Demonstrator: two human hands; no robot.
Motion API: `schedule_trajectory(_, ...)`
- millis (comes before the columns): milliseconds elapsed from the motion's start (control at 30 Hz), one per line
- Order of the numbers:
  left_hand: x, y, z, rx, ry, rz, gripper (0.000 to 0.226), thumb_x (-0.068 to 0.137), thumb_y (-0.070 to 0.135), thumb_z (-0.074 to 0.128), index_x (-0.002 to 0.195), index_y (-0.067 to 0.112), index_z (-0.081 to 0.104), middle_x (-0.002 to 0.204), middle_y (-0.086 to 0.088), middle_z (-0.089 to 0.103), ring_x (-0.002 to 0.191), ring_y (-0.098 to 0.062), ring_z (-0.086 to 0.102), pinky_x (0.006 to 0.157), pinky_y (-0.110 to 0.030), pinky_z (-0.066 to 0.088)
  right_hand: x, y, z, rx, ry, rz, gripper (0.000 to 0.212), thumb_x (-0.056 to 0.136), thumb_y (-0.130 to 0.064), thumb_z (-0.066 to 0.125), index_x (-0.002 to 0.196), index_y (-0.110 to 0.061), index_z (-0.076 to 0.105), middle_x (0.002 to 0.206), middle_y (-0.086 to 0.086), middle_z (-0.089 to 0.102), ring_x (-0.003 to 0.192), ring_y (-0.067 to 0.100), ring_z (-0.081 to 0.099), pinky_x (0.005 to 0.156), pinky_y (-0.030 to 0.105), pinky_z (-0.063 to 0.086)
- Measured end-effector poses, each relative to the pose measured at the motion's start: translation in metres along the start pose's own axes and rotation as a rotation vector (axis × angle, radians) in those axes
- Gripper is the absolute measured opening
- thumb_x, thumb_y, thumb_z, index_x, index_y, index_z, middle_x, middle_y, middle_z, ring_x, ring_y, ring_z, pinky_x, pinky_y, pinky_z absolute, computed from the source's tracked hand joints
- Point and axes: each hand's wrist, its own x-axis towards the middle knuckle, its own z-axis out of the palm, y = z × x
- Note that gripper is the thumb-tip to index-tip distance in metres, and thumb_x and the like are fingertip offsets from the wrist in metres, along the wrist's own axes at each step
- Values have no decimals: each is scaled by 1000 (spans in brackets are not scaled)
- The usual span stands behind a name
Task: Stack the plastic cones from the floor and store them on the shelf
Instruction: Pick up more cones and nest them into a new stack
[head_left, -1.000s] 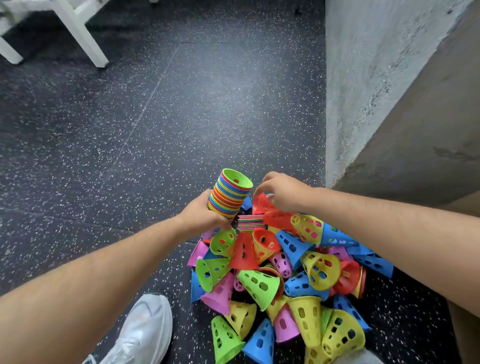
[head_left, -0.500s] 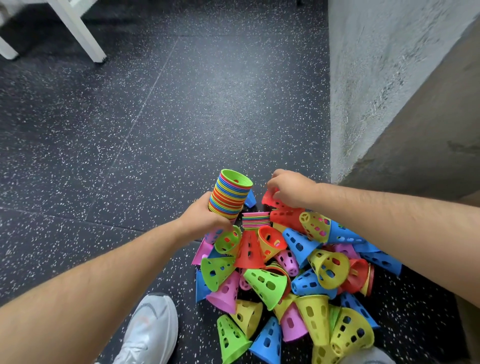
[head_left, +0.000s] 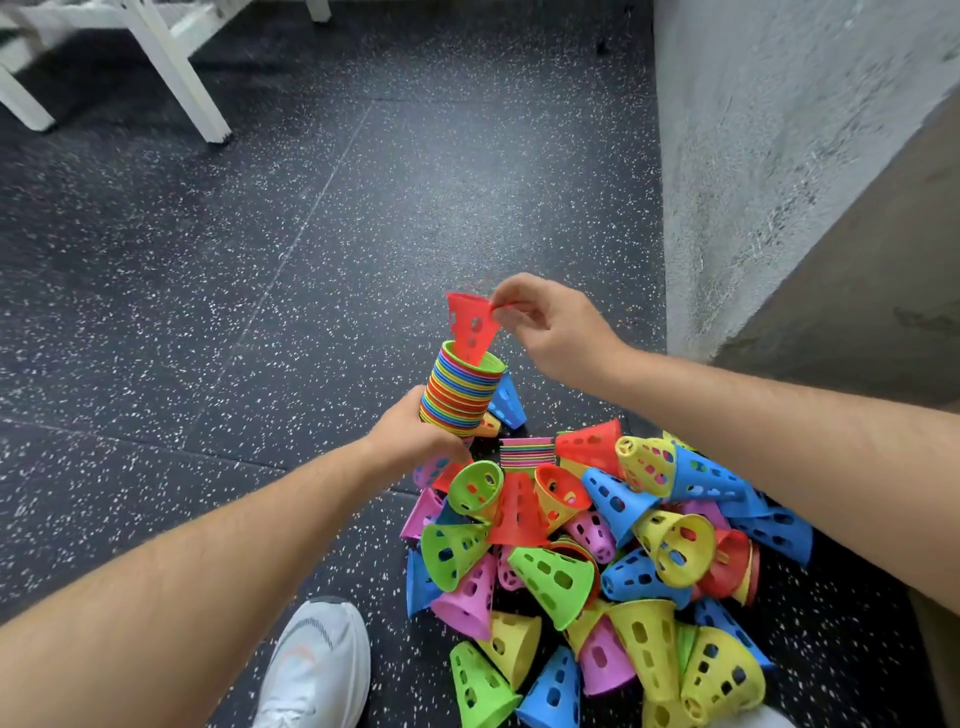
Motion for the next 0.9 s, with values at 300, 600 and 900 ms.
schedule_trajectory(300, 11, -17, -20, 34, 30, 11, 36, 64, -5, 82, 84, 18, 65, 69, 5, 71, 61, -7, 64, 60, -20, 51, 1, 9, 38, 11, -244, 159, 44, 91, -12, 60, 132, -22, 49, 133, -7, 58, 117, 8, 59, 104, 30, 45)
schedule_trajectory(600, 25, -38, -29, 38, 53, -53, 42, 68, -7, 82, 90, 20, 59, 72, 3, 69, 63, -10, 63, 64, -24, 51, 23, 69, 41, -541, -442, 100, 42, 98, -13, 52, 138, -22, 56, 143, 1, 56, 133, 24, 48, 110, 33, 38)
schedule_trajectory(900, 30, -44, -19, -25, -2, -77, 68, 45, 11, 85, 109, 13, 61, 88, -5, 75, 77, -15, 69, 66, -25, 55, 17, 89, 54, -758, -466, 73, 25, 95, -20, 59, 119, -20, 66, 123, 5, 57, 117, 30, 54, 91, 41, 50)
